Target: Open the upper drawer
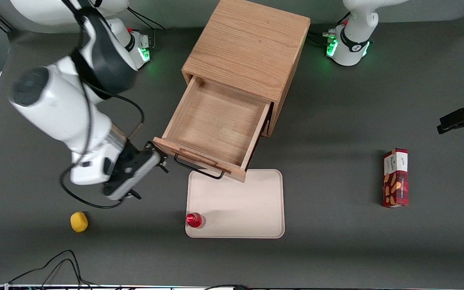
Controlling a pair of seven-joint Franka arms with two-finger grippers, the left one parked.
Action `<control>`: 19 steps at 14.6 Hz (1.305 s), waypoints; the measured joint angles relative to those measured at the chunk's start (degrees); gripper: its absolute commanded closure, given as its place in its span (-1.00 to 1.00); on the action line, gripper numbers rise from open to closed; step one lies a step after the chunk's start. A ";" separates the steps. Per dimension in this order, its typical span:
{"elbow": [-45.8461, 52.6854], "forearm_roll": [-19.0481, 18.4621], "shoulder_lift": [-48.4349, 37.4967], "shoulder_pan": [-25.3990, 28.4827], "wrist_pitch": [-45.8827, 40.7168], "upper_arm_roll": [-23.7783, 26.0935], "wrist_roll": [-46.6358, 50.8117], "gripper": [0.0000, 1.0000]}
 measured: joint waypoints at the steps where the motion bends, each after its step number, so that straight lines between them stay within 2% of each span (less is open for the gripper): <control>1: -1.33 1.83 -2.04 -1.59 -0.53 -0.29 1.89 -1.00; 3: -6.46 3.21 -7.79 -6.61 -4.26 -0.78 5.43 -1.00; 6: -12.07 3.20 -13.90 -12.91 -11.28 -0.98 11.68 -1.00; 9: -17.20 0.72 -19.26 -16.90 -17.13 -1.11 17.00 -1.00; 11: -21.93 -1.96 -22.55 -18.43 -17.80 -1.13 19.17 -1.00; 14: -27.15 -3.49 -25.11 -18.81 -17.74 -0.92 25.44 -1.00; 19: -28.70 -5.99 -25.42 -18.79 -16.97 -0.14 27.41 -1.00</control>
